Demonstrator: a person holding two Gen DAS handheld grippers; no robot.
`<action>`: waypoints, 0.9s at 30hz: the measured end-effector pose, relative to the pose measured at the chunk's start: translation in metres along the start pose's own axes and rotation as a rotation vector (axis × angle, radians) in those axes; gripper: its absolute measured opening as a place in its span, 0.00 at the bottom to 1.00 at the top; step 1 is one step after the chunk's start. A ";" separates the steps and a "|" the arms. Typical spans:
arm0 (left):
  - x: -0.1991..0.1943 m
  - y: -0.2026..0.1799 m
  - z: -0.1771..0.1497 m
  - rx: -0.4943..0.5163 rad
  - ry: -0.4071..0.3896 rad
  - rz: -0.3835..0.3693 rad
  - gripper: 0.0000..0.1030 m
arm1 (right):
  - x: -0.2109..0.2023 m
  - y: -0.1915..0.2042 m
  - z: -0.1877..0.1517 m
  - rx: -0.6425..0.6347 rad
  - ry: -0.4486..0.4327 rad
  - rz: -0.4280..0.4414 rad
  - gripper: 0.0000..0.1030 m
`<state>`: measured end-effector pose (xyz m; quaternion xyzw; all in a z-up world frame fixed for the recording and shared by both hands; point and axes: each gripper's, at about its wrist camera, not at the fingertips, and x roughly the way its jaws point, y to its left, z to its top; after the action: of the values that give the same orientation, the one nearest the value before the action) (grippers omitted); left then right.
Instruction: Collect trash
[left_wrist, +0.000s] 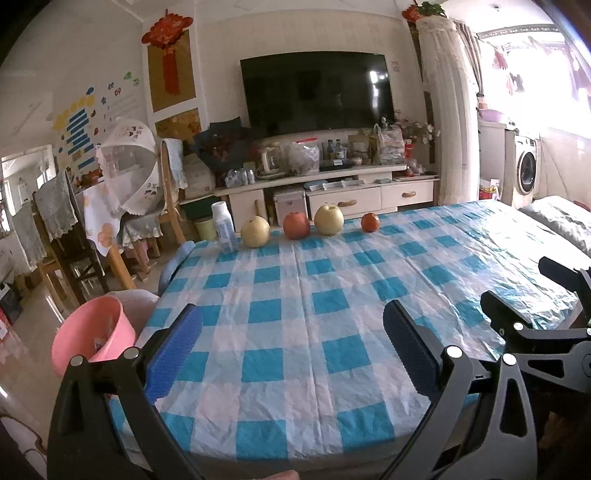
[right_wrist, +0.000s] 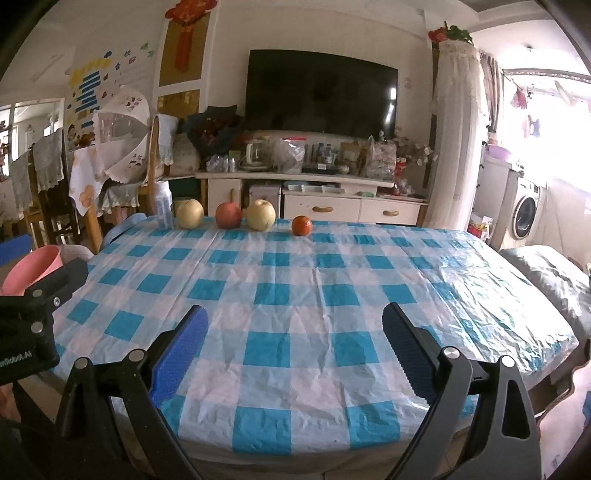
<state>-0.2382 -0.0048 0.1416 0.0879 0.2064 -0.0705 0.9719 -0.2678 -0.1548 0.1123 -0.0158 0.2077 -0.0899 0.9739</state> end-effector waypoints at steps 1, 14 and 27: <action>-0.001 -0.001 -0.001 -0.004 0.003 -0.002 0.96 | -0.001 0.000 0.000 -0.001 -0.001 -0.002 0.92; -0.004 -0.001 -0.005 -0.009 0.011 -0.005 0.96 | -0.004 -0.001 -0.001 -0.007 -0.017 -0.013 0.92; 0.004 0.004 -0.007 -0.037 0.035 0.005 0.96 | -0.004 -0.005 -0.002 0.001 -0.022 -0.004 0.92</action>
<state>-0.2369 -0.0001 0.1346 0.0715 0.2242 -0.0626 0.9699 -0.2734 -0.1593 0.1127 -0.0167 0.1971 -0.0920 0.9759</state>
